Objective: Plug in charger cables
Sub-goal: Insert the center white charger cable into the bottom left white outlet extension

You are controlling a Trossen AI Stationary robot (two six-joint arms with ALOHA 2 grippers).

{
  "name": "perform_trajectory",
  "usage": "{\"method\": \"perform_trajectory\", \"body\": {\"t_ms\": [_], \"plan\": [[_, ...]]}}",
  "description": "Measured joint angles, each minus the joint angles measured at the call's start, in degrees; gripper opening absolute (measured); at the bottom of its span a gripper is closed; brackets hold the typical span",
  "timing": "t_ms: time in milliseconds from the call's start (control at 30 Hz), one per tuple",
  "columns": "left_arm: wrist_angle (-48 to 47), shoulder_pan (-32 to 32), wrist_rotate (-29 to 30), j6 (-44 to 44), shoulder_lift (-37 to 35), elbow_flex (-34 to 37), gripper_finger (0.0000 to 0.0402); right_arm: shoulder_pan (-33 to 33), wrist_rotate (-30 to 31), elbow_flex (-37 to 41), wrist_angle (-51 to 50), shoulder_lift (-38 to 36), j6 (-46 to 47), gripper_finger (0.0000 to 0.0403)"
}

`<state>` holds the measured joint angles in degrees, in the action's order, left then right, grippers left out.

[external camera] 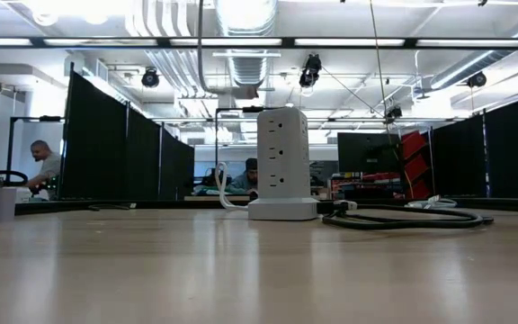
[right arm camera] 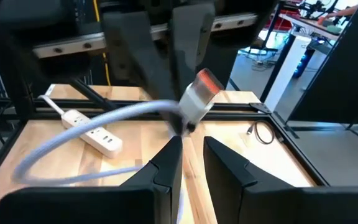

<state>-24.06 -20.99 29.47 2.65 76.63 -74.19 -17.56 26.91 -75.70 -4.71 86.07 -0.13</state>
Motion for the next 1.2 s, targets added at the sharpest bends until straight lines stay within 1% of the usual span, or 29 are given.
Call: {"method": "perform_trajectory", "body": {"t_ms": [167, 300, 467, 567, 667, 733, 800, 867, 967, 1033, 1200], "plan": [[1.8, 0.17, 0.13, -0.54, 0.1, 0.01, 0.0, 0.37, -0.14, 0.02, -0.06, -0.47, -0.82, 0.005], [3.12, 0.25, 0.64, -0.59, 0.12, 0.4, 0.0, 0.66, -0.14, 0.02, 1.3, -0.47, -2.81, 0.0059], [4.33, 0.46, 1.55, -0.61, 0.12, 0.79, 0.0, 0.81, 0.05, 0.02, 2.26, -0.47, -2.7, 0.0068], [4.38, 0.44, 4.37, -0.23, 0.16, 0.85, 0.0, 0.9, 0.14, 0.02, 1.47, -0.58, -2.21, 0.0073], [4.34, 0.53, 7.54, 3.13, 0.16, 0.85, 0.0, 0.83, 1.56, 0.02, 1.28, -0.95, -3.82, 0.0079], [2.52, 1.18, 7.41, 9.51, 0.16, 0.85, 0.0, 0.57, 3.36, 0.02, 0.52, -1.55, -7.21, 0.0083], [-1.52, 2.49, 5.09, 20.09, 0.16, 0.85, 0.0, 0.44, 4.34, 0.02, -1.37, -2.36, -9.95, 0.0088], [-7.14, 4.46, -0.63, 28.86, 0.16, 0.85, 0.0, 0.44, 4.55, -1.2, -6.2, -2.63, -10.73, 0.0094], [-14.27, 6.53, -9.41, 35.44, 0.45, 0.91, 0.0, 0.58, 4.02, -3.21, -13.47, -2.6, -11.95, 0.0104], [-15.0, 7.17, -14.27, 36.14, 0.85, 0.91, 0.0, 1.25, 1.33, -3.54, -13.79, -2.18, -12.38, 0.011], [-9.2, 7.41, -23.55, 28.34, 3.06, 0.91, 0.0001, 4.19, -9.68, -3.52, -13.31, 0.39, -9.83, 0.0116]]}}
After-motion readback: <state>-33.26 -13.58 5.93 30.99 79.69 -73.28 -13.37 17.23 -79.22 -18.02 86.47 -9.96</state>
